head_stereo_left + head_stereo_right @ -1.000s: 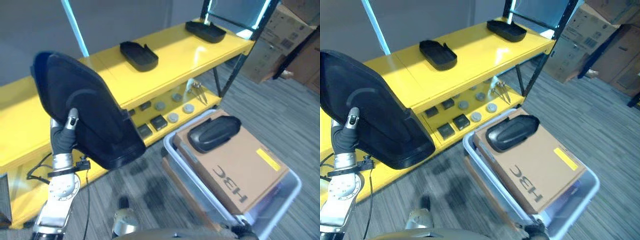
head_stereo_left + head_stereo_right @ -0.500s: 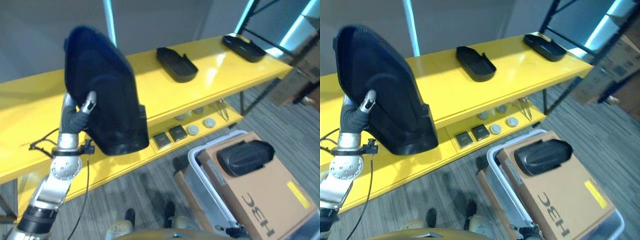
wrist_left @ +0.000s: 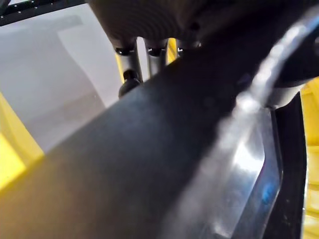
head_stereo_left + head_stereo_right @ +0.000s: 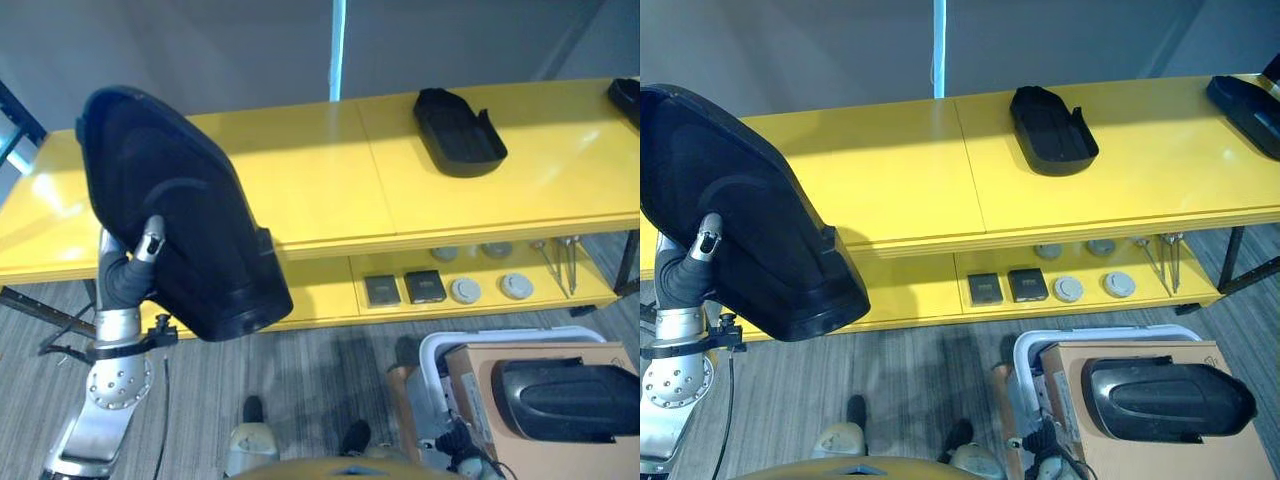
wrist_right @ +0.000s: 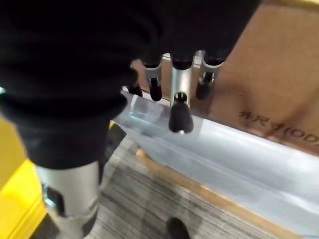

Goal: Move parts from the plastic box to the shelf.

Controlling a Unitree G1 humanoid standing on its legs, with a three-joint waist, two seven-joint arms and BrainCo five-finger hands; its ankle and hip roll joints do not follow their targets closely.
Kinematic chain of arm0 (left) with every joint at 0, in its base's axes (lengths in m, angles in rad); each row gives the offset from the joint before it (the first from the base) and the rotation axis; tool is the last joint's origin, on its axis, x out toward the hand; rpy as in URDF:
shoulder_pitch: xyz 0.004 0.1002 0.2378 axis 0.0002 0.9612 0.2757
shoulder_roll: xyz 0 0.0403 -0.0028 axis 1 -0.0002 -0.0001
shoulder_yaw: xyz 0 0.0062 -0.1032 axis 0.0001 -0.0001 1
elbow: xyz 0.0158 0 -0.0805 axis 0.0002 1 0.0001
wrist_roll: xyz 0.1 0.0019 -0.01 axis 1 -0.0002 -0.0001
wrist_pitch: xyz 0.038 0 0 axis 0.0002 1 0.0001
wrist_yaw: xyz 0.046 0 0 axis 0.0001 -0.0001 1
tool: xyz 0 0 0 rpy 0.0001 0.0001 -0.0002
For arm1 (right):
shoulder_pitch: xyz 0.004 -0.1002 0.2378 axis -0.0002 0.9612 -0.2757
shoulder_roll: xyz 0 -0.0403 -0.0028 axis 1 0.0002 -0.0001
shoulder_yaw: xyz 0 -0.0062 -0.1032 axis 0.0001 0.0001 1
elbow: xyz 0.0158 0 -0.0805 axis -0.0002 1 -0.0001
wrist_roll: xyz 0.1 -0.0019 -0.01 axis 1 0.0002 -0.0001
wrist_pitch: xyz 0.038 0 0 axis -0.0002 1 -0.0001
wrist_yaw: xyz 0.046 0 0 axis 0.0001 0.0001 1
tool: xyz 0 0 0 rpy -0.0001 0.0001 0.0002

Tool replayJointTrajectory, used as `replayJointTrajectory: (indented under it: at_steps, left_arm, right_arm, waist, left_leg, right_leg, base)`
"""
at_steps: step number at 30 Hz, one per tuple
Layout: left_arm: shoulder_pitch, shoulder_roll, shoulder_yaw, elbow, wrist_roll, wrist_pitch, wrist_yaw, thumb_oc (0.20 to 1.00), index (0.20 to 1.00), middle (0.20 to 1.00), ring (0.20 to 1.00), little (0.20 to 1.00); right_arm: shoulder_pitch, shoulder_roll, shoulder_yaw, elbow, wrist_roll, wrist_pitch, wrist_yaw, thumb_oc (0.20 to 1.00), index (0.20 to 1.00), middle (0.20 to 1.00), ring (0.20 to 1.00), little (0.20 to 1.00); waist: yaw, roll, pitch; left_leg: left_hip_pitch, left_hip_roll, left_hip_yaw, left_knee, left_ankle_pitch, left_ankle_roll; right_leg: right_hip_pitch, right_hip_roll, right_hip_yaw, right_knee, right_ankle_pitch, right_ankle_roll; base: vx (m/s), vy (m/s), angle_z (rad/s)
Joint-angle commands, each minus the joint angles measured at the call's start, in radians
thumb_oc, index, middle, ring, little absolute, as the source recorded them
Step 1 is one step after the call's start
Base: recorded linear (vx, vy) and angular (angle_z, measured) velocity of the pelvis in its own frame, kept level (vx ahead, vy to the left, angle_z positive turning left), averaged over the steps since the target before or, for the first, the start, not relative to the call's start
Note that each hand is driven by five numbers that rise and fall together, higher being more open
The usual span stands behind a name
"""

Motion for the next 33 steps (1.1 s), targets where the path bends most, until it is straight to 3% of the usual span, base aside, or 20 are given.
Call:
replayJointTrajectory:
  at_steps: [1, 6, 7, 8, 9, 10, 12, 13, 15, 17, 18, 19, 20, 22, 27, 30, 31, 33]
  left_arm:
    - [-0.032, 0.035, 0.049, -0.078, -0.006, -0.038, 0.054, 0.2, 0.2, 0.2, 0.2, 0.2]
    - [-0.068, 0.061, 0.025, -0.069, -0.023, -0.033, 0.028, 0.2, 0.2, 0.2, 0.2, 0.2]
    - [-0.069, 0.062, 0.024, -0.069, -0.023, -0.033, 0.028, 0.2, 0.2, 0.2, 0.2, 0.2]
    - [-0.082, 0.064, 0.017, -0.064, -0.027, -0.029, 0.027, 0.2, 0.2, 0.2, 0.2, 0.2]
    - [-0.101, 0.073, -0.002, -0.043, -0.026, -0.024, 0.028, 0.2, 0.2, 0.2, 0.2, 0.2]
    - [-0.103, 0.073, -0.004, -0.041, -0.025, -0.026, 0.029, 0.2, 0.2, 0.2, 0.2, 0.2]
    - [-0.125, 0.086, -0.025, -0.021, -0.023, -0.015, 0.029, 0.2, 0.2, 0.2, 0.2, 0.2]
    - [-0.144, 0.095, -0.041, 0.011, -0.006, -0.005, 0.025, 0.2, 0.2, 0.2, 0.2, 0.2]
    - [-0.151, 0.098, -0.043, 0.019, 0.004, -0.005, 0.023, 0.2, 0.2, 0.2, 0.2, 0.2]
    - [-0.137, 0.109, -0.041, 0.029, 0.011, -0.015, 0.008, 0.2, 0.2, 0.2, 0.2, 0.2]
    - [-0.136, 0.109, -0.039, 0.029, 0.01, -0.016, 0.008, 0.2, 0.2, 0.2, 0.2, 0.2]
    - [-0.168, 0.097, -0.068, 0.053, -0.021, -0.024, 0.004, 0.2, 0.2, 0.2, 0.2, 0.2]
    - [-0.176, 0.088, -0.071, 0.068, -0.043, -0.028, -0.021, 0.2, 0.2, 0.2, 0.2, 0.2]
    - [-0.183, 0.063, -0.057, 0.105, -0.099, -0.034, -0.041, 0.2, 0.2, 0.2, 0.2, 0.2]
    - [-0.266, 0.017, -0.09, 0.171, -0.223, -0.036, -0.093, 0.2, 0.2, 0.2, 0.2, 0.2]
    - [-0.354, 0.007, -0.112, 0.25, -0.286, -0.032, -0.121, 0.2, 0.2, 0.2, 0.2, 0.2]
    - [-0.44, -0.002, -0.126, 0.333, -0.371, -0.029, -0.156, 0.2, 0.2, 0.2, 0.2, 0.2]
    - [-0.51, 0.009, -0.143, 0.406, -0.383, -0.009, -0.173, 0.2, 0.2, 0.2, 0.2, 0.2]
  right_arm:
    - [-0.043, 0.035, 0.05, -0.071, -0.071, -0.038, -0.076, 1.0, 1.0, 1.0, 1.0, 1.0]
    - [-0.035, 0.038, 0.035, -0.112, -0.131, -0.007, -0.121, 1.0, 1.0, 1.0, 1.0, 1.0]
    - [-0.034, 0.038, 0.034, -0.113, -0.132, -0.006, -0.121, 1.0, 1.0, 1.0, 1.0, 1.0]
    - [-0.035, 0.039, 0.014, -0.139, -0.127, -0.003, -0.138, 1.0, 1.0, 1.0, 1.0, 1.0]
    - [-0.027, 0.031, 0.011, -0.211, -0.135, -0.002, -0.144, 1.0, 1.0, 1.0, 1.0, 1.0]
    - [-0.025, 0.031, 0.009, -0.215, -0.136, 0.001, -0.143, 1.0, 1.0, 1.0, 1.0, 1.0]
    - [-0.01, 0.013, 0.018, -0.307, -0.157, -0.008, -0.138, 1.0, 1.0, 1.0, 1.0, 1.0]
    - [0.022, -0.009, 0.022, -0.409, -0.191, -0.022, -0.131, 1.0, 1.0, 1.0, 1.0, 1.0]
    - [0.04, -0.022, 0.022, -0.462, -0.203, -0.033, -0.127, 1.0, 1.0, 1.0, 1.0, 1.0]
    - [0.086, -0.065, 0.041, -0.557, -0.208, -0.088, -0.089, 1.0, 1.0, 1.0, 1.0, 1.0]
    - [0.087, -0.066, 0.043, -0.557, -0.207, -0.09, -0.088, 1.0, 1.0, 1.0, 1.0, 1.0]
    - [0.064, -0.055, 0.068, -0.513, -0.168, -0.104, -0.056, 1.0, 1.0, 1.0, 1.0, 1.0]
    - [0.061, -0.042, 0.103, -0.462, -0.155, -0.105, -0.005, 1.0, 1.0, 1.0, 1.0, 1.0]
    - [0.061, -0.032, 0.116, -0.42, -0.1, -0.099, 0.073, 1.0, 1.0, 1.0, 1.0, 1.0]
    - [0.041, -0.018, 0.126, -0.314, -0.034, -0.086, 0.139, 1.0, 1.0, 1.0, 1.0, 1.0]
    - [0.029, 0.0, 0.112, -0.225, 0.051, -0.079, 0.192, 1.0, 1.0, 1.0, 1.0, 1.0]
    - [0.016, 0.017, 0.105, -0.118, 0.133, -0.054, 0.28, 1.0, 1.0, 1.0, 1.0, 1.0]
    - [0.019, 0.028, 0.098, -0.066, 0.171, -0.051, 0.314, 1.0, 1.0, 1.0, 1.0, 1.0]
  waist:
    - [-0.009, -0.041, -0.079]
    - [-0.032, -0.062, -0.103]
    - [-0.03, -0.064, -0.103]
    - [-0.042, -0.071, -0.1]
    - [-0.059, -0.083, -0.088]
    - [-0.054, -0.085, -0.088]
    - [-0.079, -0.09, -0.065]
    - [-0.099, -0.088, -0.061]
    - [-0.107, -0.091, -0.062]
    - [-0.128, -0.103, -0.064]
    - [-0.128, -0.101, -0.068]
    - [-0.148, -0.106, -0.066]
    - [-0.143, -0.12, -0.073]
    - [-0.138, -0.118, -0.096]
    - [-0.157, -0.095, -0.108]
    - [-0.175, -0.083, -0.115]
    - [-0.187, -0.073, -0.115]
    - [-0.2, -0.067, -0.116]
  left_leg:
    - [-0.047, -0.027, -0.022, 0.024, -0.062, -0.009]
    - [-0.007, -0.107, 0.003, 0.011, -0.122, 0.057]
    - [-0.007, -0.11, 0.005, 0.011, -0.123, 0.058]
    - [0.003, -0.124, 0.005, 0.01, -0.136, 0.071]
    - [0.024, -0.147, 0.008, 0.006, -0.156, 0.095]
    - [0.024, -0.151, 0.012, 0.006, -0.158, 0.098]
    - [0.034, -0.158, 0.008, 0.004, -0.162, 0.116]
    - [0.038, -0.139, 0.007, 0.001, -0.171, 0.118]
    - [0.04, -0.133, 0.008, 0.001, -0.177, 0.115]
    - [0.055, -0.128, 0.007, 0.001, -0.185, 0.101]
    - [0.054, -0.124, 0.009, 0.001, -0.186, 0.099]
    - [0.063, -0.119, 0.005, 0.001, -0.2, 0.092]
    - [0.06, -0.126, -0.005, 0.001, -0.194, 0.089]
    - [0.069, -0.115, -0.012, 0.001, -0.191, 0.079]
    - [0.067, -0.091, -0.031, 0.001, -0.173, 0.055]
    - [0.053, -0.072, -0.026, 0.001, -0.161, 0.035]
    - [0.043, -0.056, -0.021, 0.001, -0.156, 0.022]
    - [0.027, -0.049, -0.019, 0.001, -0.148, 0.016]
  right_leg:
    - [0.066, -0.086, 0.032, -0.01, -0.083, 0.094]
    - [0.037, -0.207, 0.054, 0.103, -0.04, 0.141]
    - [0.034, -0.21, 0.056, 0.108, -0.042, 0.143]
    - [0.021, -0.233, 0.075, 0.149, -0.016, 0.16]
    - [-0.025, -0.282, 0.121, 0.244, 0.054, 0.186]
    - [-0.031, -0.287, 0.128, 0.251, 0.053, 0.189]
    - [-0.085, -0.308, 0.184, 0.341, 0.134, 0.211]
    - [-0.144, -0.291, 0.247, 0.392, 0.105, 0.203]
    - [-0.159, -0.275, 0.268, 0.369, 0.08, 0.196]
    - [-0.186, -0.199, 0.29, 0.193, 0.028, 0.166]
    - [-0.183, -0.193, 0.29, 0.181, 0.033, 0.165]
    - [-0.194, -0.143, 0.33, 0.091, 0.029, 0.166]
    - [-0.178, -0.137, 0.346, 0.066, 0.034, 0.157]
    - [-0.151, -0.124, 0.348, 0.054, 0.038, 0.144]
    - [-0.113, -0.104, 0.313, 0.022, 0.021, 0.123]
    - [-0.104, -0.086, 0.299, -0.013, 0.018, 0.114]
    - [-0.106, -0.072, 0.297, -0.014, 0.005, 0.11]
    - [-0.122, -0.066, 0.297, -0.014, 0.003, 0.107]
  base:
    - [0.11, 0.24, -0.07]
    - [0.08, 0.345, 0.0]
    - [0.07, 0.221, -0.03]
    - [0.06, 0.284, -0.02]
    - [0.06, 0.289, -0.04]
    - [0.03, 0.245, -0.04]
    - [0.02, 0.13, -0.2]
    - [0.02, 0.063, -0.29]
    - [0.05, -0.012, -0.15]
    - [0.12, -0.098, -0.14]
    - [0.19, -0.16, -0.32]
    - [0.17, -0.159, -0.09]
    - [0.26, -0.239, 0.09]
    - [0.2, -0.173, 0.24]
    - [0.14, -0.128, 0.18]
    - [0.08, -0.086, 0.15]
    - [0.08, -0.085, 0.01]
    - [0.04, -0.041, 0.02]
